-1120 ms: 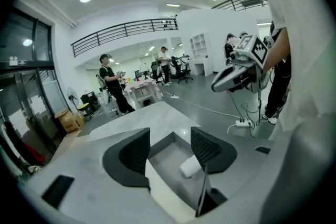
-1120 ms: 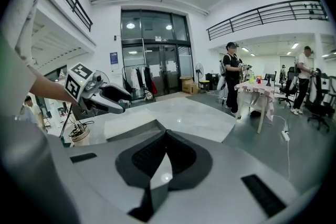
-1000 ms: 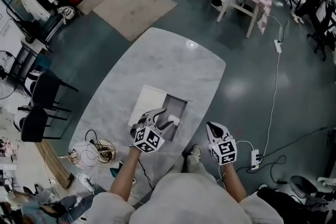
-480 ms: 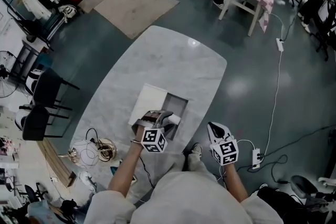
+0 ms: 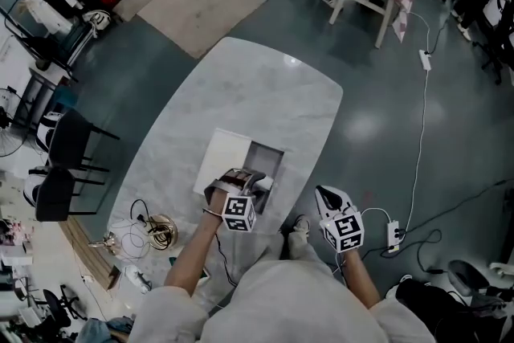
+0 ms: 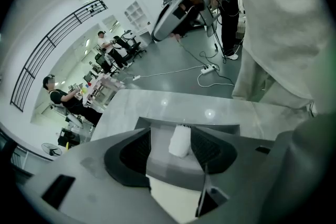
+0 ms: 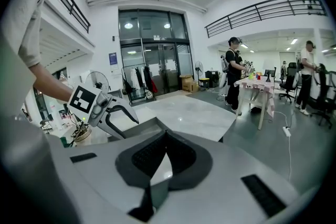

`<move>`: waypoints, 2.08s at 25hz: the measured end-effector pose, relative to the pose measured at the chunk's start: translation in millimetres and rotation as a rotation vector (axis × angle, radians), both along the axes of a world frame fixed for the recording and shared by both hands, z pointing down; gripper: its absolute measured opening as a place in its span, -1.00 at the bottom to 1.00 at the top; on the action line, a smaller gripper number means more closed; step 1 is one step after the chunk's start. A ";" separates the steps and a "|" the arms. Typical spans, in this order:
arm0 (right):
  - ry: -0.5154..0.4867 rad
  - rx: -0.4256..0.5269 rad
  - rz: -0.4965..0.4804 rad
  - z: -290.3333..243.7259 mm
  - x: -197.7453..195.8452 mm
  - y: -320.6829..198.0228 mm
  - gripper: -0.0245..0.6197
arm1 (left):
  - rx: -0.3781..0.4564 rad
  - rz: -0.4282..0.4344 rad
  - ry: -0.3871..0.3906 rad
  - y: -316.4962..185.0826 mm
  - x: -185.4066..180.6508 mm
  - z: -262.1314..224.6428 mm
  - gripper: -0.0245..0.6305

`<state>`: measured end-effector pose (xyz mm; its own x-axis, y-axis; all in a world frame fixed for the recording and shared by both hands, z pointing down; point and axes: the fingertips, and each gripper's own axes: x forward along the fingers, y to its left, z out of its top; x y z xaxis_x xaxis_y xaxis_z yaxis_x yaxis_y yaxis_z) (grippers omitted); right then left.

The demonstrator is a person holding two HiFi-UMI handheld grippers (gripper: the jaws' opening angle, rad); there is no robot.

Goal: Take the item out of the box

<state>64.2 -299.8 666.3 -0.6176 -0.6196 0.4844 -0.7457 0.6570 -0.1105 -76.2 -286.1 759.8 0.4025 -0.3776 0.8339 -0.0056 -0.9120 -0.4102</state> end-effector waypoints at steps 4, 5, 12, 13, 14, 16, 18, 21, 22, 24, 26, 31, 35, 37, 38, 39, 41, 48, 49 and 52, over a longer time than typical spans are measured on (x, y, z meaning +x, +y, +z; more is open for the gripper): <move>0.005 -0.007 0.007 3.9 3.1 0.2 -0.92 | -0.024 0.017 -0.038 -3.2 0.2 17.7 -0.21; 0.006 -0.008 0.011 4.5 4.0 0.2 -0.92 | -0.032 0.023 -0.046 -3.8 0.2 22.0 -0.21; 0.005 -0.023 0.044 7.2 14.3 2.6 -0.92 | -0.115 0.063 -0.093 -2.1 1.9 52.5 -0.21; 0.005 -0.025 0.048 7.8 15.7 3.0 -0.92 | -0.123 0.066 -0.099 -1.8 2.0 56.2 -0.21; 0.006 -0.025 0.052 8.4 17.3 3.1 -0.92 | -0.129 0.071 -0.105 -1.9 2.3 59.6 -0.22; 0.014 -0.026 0.057 9.5 20.9 3.3 -0.92 | -0.138 0.086 -0.119 -2.3 3.6 65.2 -0.23; 0.023 -0.029 0.063 10.9 24.7 4.8 -0.92 | -0.143 0.105 -0.133 -2.8 6.4 68.9 -0.24; 0.026 -0.037 0.079 12.5 30.2 6.0 -0.92 | -0.160 0.113 -0.142 -4.3 9.8 75.8 -0.26; 0.027 -0.038 0.084 12.6 32.1 5.9 -0.92 | -0.166 0.114 -0.143 -4.6 10.9 78.2 -0.27; 0.029 -0.040 0.094 12.8 36.3 5.3 -0.92 | -0.175 0.118 -0.148 -4.8 13.1 82.6 -0.28; 0.029 -0.042 0.103 13.7 40.4 5.0 -0.92 | -0.188 0.122 -0.159 -4.4 13.6 87.5 -0.29; 0.030 -0.049 0.113 14.6 45.4 6.7 -0.92 | -0.205 0.129 -0.181 -2.1 12.2 96.1 -0.33; 0.030 -0.049 0.112 14.4 46.1 6.3 -0.92 | -0.220 0.122 -0.178 -3.5 13.2 97.8 -0.35; 0.029 -0.048 0.111 14.4 45.3 6.2 -0.92 | -0.223 0.118 -0.173 -3.8 12.8 98.5 -0.37; 0.029 -0.047 0.111 14.3 44.8 6.2 -0.92 | -0.226 0.112 -0.168 -4.1 12.6 98.8 -0.38; 0.029 -0.045 0.110 13.9 44.2 6.2 -0.92 | -0.230 0.106 -0.163 -4.3 12.4 98.9 -0.39; 0.029 -0.042 0.106 12.9 43.4 6.6 -0.92 | -0.240 0.098 -0.159 -4.3 12.5 98.4 -0.40; 0.025 -0.034 0.099 10.1 42.4 12.0 -0.92 | -0.211 0.073 -0.158 -4.3 9.5 88.7 -0.41; 0.026 -0.032 0.098 9.4 42.0 12.0 -0.92 | -0.205 0.066 -0.151 -5.1 9.3 85.1 -0.41; 0.025 -0.024 0.088 8.0 39.3 11.9 -0.92 | -0.185 0.044 -0.137 -7.9 7.6 76.1 -0.41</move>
